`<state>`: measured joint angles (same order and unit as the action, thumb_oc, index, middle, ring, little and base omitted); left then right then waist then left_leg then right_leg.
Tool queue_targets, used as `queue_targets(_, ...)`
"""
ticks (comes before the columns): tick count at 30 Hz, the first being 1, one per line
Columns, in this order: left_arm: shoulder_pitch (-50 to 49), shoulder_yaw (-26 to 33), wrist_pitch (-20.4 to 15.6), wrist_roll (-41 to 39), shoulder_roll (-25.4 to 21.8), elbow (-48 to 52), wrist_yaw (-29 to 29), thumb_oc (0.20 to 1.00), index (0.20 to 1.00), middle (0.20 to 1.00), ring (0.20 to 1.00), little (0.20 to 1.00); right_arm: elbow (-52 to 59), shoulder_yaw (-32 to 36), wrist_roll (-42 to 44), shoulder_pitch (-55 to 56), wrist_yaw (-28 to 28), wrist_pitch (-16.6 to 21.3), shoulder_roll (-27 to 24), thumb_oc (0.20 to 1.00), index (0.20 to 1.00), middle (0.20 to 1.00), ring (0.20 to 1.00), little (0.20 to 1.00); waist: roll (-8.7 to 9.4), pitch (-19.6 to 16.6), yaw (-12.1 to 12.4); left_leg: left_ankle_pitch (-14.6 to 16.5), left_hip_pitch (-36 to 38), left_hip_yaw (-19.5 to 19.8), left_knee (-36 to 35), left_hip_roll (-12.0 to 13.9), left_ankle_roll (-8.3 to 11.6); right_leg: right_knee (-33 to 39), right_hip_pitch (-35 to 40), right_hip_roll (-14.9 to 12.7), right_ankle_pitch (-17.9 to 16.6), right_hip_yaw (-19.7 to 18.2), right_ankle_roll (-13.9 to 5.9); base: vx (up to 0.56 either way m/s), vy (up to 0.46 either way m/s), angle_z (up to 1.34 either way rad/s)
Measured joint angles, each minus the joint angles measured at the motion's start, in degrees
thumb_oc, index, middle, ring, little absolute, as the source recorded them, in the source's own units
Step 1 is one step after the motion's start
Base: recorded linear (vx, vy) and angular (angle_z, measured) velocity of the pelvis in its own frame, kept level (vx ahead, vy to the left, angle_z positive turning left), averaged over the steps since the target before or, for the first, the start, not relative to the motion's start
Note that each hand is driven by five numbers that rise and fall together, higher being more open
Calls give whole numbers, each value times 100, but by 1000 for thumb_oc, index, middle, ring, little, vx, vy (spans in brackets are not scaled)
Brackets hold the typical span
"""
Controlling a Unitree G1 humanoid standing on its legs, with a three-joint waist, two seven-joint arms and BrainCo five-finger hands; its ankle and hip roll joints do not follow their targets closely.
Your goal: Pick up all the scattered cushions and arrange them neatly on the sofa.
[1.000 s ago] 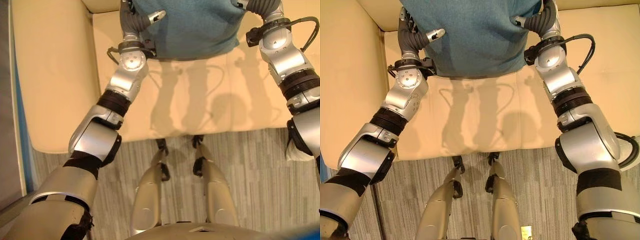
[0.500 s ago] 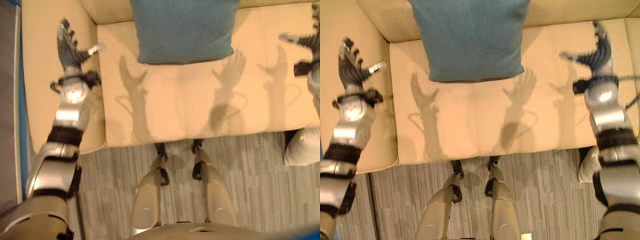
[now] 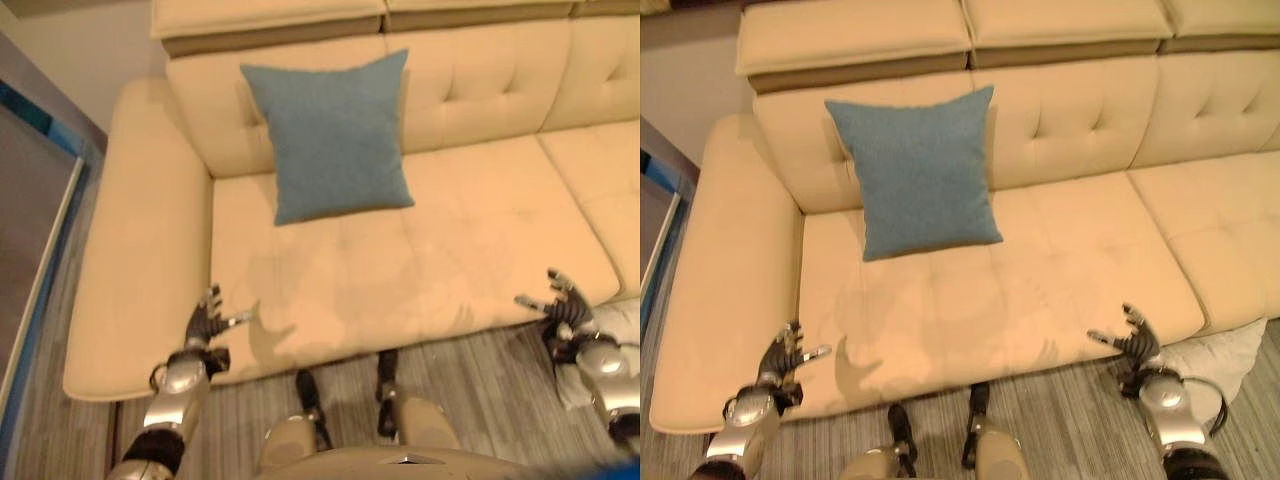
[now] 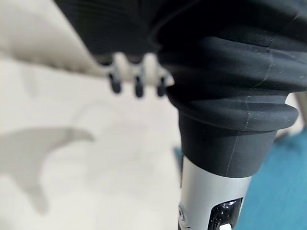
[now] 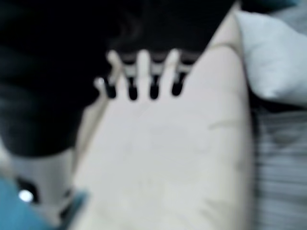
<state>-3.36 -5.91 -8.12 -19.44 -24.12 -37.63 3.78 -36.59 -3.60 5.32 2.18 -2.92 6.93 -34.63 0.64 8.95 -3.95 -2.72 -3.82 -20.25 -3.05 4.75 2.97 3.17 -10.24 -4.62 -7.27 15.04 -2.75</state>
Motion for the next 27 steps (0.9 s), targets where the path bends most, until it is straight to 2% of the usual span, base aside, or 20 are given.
queue_targets(2,-132,-144,84,406,190,-653,-146,1000,1000,1000,1000,1000,-473,-73,-252,126,52,8,380,1000,1000,1000,1000,1000,-65,-171,-11,80,332,-34,24,76,82,109,392,88,29,-14,24,5,-35,-7)
queue_targets(6,-363,-311,218,1010,556,-1209,-256,1000,1000,1000,1000,1000,-1207,-361,-508,368,94,-106,572,1000,1000,1000,1000,1000,-217,-428,-14,180,367,58,269,121,169,87,419,116,117,-113,62,-7,38,-10)
queue_targets(7,-337,-308,220,1034,595,-1341,-237,1000,1000,1000,1000,1000,-1317,-318,-507,405,79,-97,688,1000,1000,1000,1000,1000,-146,-407,47,198,367,446,439,49,182,52,419,98,132,-324,98,-30,94,-56)
queue_targets(8,-338,-321,261,1148,623,-1484,-216,1000,1000,1000,1000,1000,-1520,-344,-507,274,56,-101,851,1000,1000,1000,1000,1000,-23,-428,141,212,393,1223,590,-67,184,9,393,46,127,-518,105,-39,62,-78)
queue_targets(11,-71,-302,277,1212,807,-1904,-151,1000,1000,1000,1000,1000,-1987,-355,-514,152,15,-110,892,1000,1000,1000,1000,1000,-51,-427,100,298,422,1945,492,-107,289,0,216,41,61,-749,15,-73,146,-57)
queue_targets(12,194,-324,286,1224,916,-2212,-134,1000,1000,1000,1000,1000,-2377,-366,-553,150,27,-160,923,1000,1000,1000,1000,1000,-57,-429,44,402,507,1891,311,-117,152,-22,149,42,-50,-805,-53,-147,288,-32)
queue_targets(13,318,-330,296,1235,906,-2294,-130,1000,1000,1000,1000,1000,-2649,-371,-563,87,26,-224,1012,1000,1000,1000,1000,1000,40,-424,12,442,549,1762,218,-238,117,-90,35,-54,-65,-915,-72,-193,309,-68)
queue_targets(14,370,-441,301,1339,837,-2256,-99,1000,1000,1000,1000,1000,-2923,-383,-673,30,16,-255,1163,1000,1000,1000,1000,1000,264,-373,23,437,541,1696,237,-509,58,-177,-188,-156,-115,-1216,-200,-220,323,-195)
queue_targets(15,415,-671,309,1398,813,-2219,-90,1000,1000,1000,1000,1000,-3309,-350,-795,-345,-1,-294,1188,1000,1000,1000,1000,1000,356,-275,125,385,571,1701,99,-864,-421,-184,-530,-279,154,-1554,-797,-262,243,-260)
queue_targets(16,481,-533,324,1397,910,-2211,-78,1000,1000,1000,1000,1000,-3419,-331,-830,-561,-14,-337,1217,1000,1000,1000,1000,1000,164,-77,40,292,528,1214,66,-762,-733,-381,-730,-359,-28,-1140,-967,-351,314,-300)
queue_targets(17,526,-358,313,1404,942,-2194,-71,1000,1000,1000,1000,1000,-3425,-372,-903,-511,-6,-413,1299,1000,1000,1000,1000,1000,106,-4,41,234,458,783,28,-741,-855,-552,-875,-433,-168,-724,-1123,-387,318,-231)
queue_targets(18,506,-255,319,1447,830,-2224,-62,1000,1000,1000,1000,1000,-3433,-373,-904,-442,2,-419,1468,1000,1000,1000,1000,1000,198,56,28,236,330,444,106,-779,-985,-627,-801,-642,-120,-185,-1182,-326,290,-206)
queue_targets(19,518,-324,334,1455,783,-2222,-61,1000,1000,1000,1000,1000,-3484,-371,-903,-379,16,-488,1497,1000,1000,1000,1000,1000,48,142,78,151,312,97,120,-605,-1033,-1804,-784,-770,197,480,-1020,-280,204,-146)
queue_targets(20,500,-361,344,1455,782,-2215,-75,1000,1000,1000,1000,1000,-3450,-371,-904,-247,20,-495,1476,1000,1000,1000,1000,1000,-139,152,73,68,334,7,94,-408,-1017,-2781,-618,-666,843,548,-943,-230,124,-95)
queue_targets(21,446,-324,345,1451,748,-2212,-84,1000,1000,1000,1000,1000,-3422,-377,-904,-186,30,-480,1481,1000,1000,1000,1000,1000,-208,141,62,-16,340,-176,85,-248,-986,-3359,-448,-514,1245,426,-883,-198,62,-69)
queue_targets(23,279,-254,362,1451,674,-2222,-85,1000,1000,1000,1000,1000,-3407,-398,-905,-229,38,-480,1481,1000,1000,1000,1000,1000,-228,78,239,-117,384,-522,-24,5,-867,-3852,-178,-426,1606,515,-752,-90,-31,-100)
queue_targets(24,191,-254,384,1451,634,-2225,-88,1000,1000,1000,1000,1000,-3381,-436,-905,-243,36,-477,1459,1000,1000,1000,1000,1000,-184,-52,377,-145,307,-719,-12,130,-825,-3702,61,-500,1808,704,-689,-84,-90,-133)
queue_targets(25,108,-243,419,1449,611,-2228,-89,1000,1000,1000,1000,1000,-3274,-492,-906,-244,30,-484,1435,1000,1000,1000,1000,1000,-44,-140,476,-121,289,-867,56,193,-672,-3154,565,-750,2089,1130,-735,-46,-132,-125)
queue_targets(26,41,-246,424,1448,569,-2223,-88,1000,1000,1000,1000,1000,-3212,-516,-909,-237,32,-478,1463,1000,1000,1000,1000,1000,77,-208,564,-221,247,-885,80,163,-476,-2366,836,-604,2257,1008,-879,-89,-177,-102)
queue_targets(27,3,-258,486,1455,628,-2255,-96,1000,1000,1000,1000,1000,-3213,-510,-930,-278,24,-472,1449,1000,1000,1000,1000,1000,53,-235,543,-370,237,-741,-3,312,-250,-1640,1075,-199,2009,890,-173,-12,-144,-84)
